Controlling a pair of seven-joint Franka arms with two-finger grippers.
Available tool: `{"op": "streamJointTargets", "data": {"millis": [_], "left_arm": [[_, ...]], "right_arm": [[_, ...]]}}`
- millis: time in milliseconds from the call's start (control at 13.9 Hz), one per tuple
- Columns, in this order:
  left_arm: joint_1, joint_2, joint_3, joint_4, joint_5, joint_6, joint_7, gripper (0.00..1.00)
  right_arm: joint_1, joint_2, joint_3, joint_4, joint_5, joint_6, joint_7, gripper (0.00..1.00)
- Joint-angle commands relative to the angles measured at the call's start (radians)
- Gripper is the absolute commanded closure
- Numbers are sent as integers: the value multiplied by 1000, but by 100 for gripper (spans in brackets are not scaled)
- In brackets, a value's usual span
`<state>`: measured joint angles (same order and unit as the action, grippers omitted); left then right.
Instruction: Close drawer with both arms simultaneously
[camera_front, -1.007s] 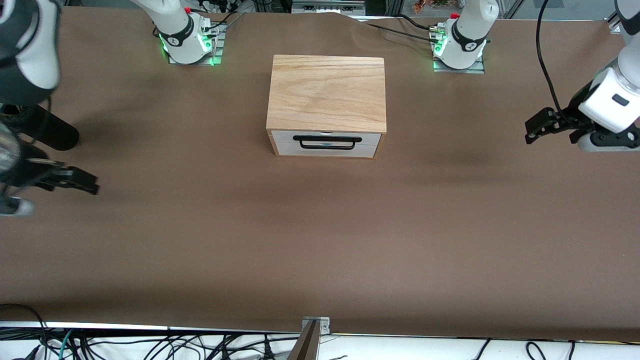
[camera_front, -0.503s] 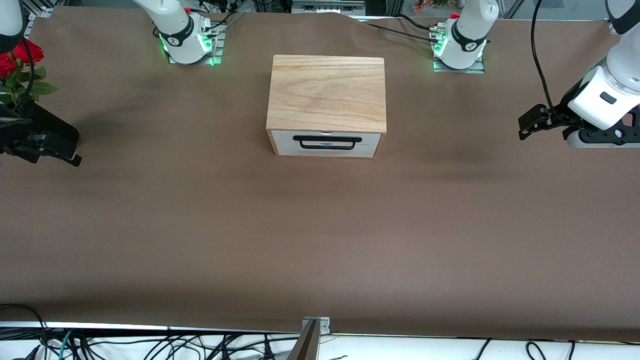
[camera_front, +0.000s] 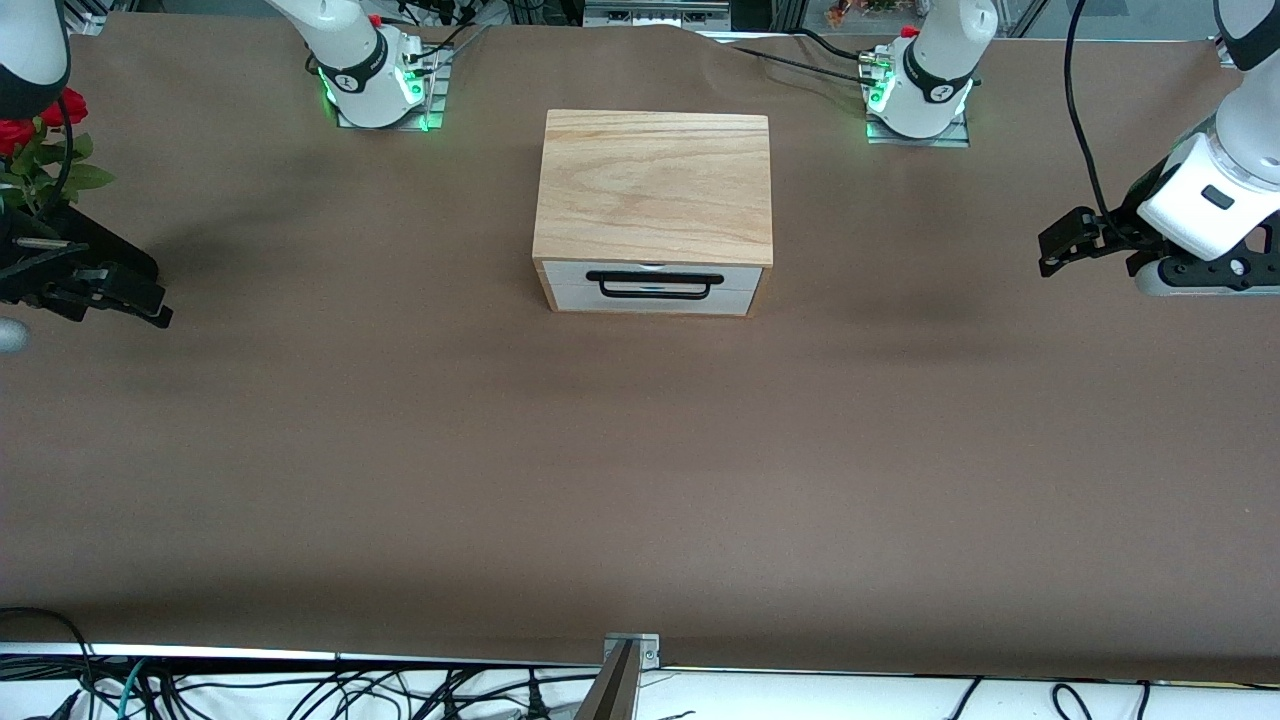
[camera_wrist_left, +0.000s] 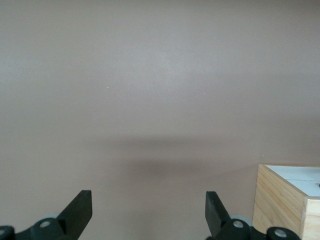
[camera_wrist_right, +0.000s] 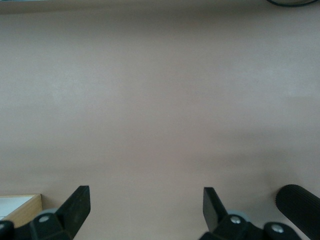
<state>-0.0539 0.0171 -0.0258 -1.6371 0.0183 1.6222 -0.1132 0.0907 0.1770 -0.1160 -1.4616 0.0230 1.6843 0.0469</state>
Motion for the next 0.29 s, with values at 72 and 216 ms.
{"op": "streamJointTargets", "data": {"millis": [72, 216], "left_arm": [[3, -6, -2, -1, 14, -16, 21, 0], [3, -5, -2, -1, 14, -18, 21, 0]], "right_arm": [[4, -2, 10, 1, -21, -9, 4, 0], [0, -2, 6, 1, -23, -5, 2, 0]]}}
